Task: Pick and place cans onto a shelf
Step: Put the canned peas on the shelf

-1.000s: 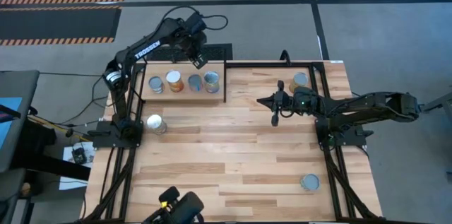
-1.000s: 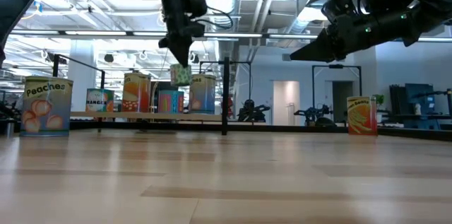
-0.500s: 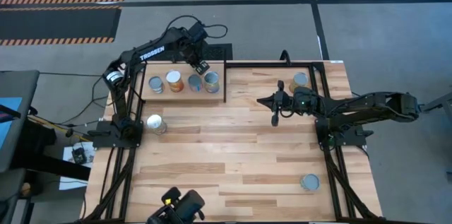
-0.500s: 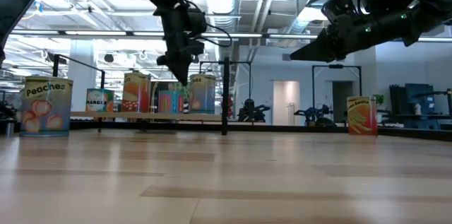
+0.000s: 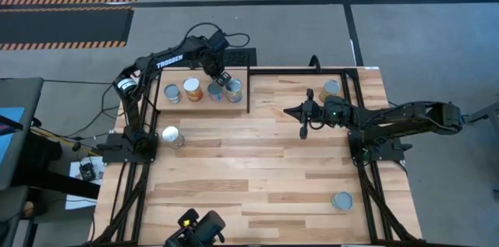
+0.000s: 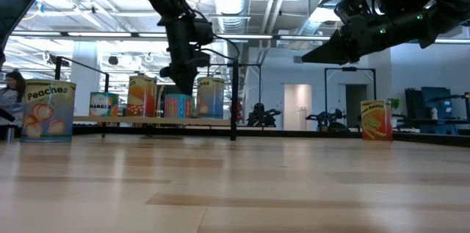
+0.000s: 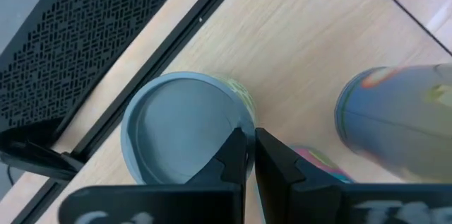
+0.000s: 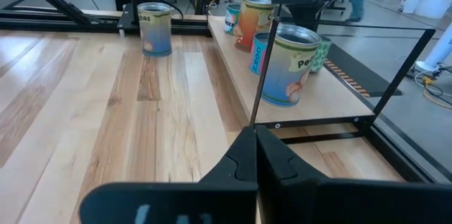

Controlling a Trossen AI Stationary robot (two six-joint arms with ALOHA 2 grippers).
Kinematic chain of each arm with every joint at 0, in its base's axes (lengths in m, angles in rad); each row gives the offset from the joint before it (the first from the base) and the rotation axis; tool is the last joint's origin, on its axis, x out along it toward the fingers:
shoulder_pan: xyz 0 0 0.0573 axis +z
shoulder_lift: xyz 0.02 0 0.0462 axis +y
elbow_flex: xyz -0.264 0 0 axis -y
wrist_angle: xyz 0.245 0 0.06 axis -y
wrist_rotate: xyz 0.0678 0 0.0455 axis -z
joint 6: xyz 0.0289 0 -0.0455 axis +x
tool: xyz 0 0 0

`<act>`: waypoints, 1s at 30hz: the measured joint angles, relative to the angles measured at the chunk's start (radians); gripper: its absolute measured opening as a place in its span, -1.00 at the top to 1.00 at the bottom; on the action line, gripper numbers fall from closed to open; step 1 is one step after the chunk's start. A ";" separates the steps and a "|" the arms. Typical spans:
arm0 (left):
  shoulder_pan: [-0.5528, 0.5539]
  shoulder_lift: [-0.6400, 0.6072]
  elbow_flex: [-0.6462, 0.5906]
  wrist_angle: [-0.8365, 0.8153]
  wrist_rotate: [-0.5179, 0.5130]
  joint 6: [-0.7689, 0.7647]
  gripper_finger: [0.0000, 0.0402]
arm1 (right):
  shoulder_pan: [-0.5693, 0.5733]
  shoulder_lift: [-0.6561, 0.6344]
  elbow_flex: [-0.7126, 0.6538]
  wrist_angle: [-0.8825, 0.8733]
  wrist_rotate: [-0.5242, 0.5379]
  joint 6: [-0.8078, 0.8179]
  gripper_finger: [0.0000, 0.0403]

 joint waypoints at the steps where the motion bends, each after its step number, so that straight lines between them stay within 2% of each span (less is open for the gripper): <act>1: 0.000 0.000 -0.003 -0.002 0.000 -0.001 0.98 | 0.000 0.000 0.000 0.000 0.000 0.000 0.97; 30: -0.001 0.000 -0.004 -0.002 0.041 -0.036 0.91 | 0.000 0.000 0.000 0.000 0.000 0.000 0.97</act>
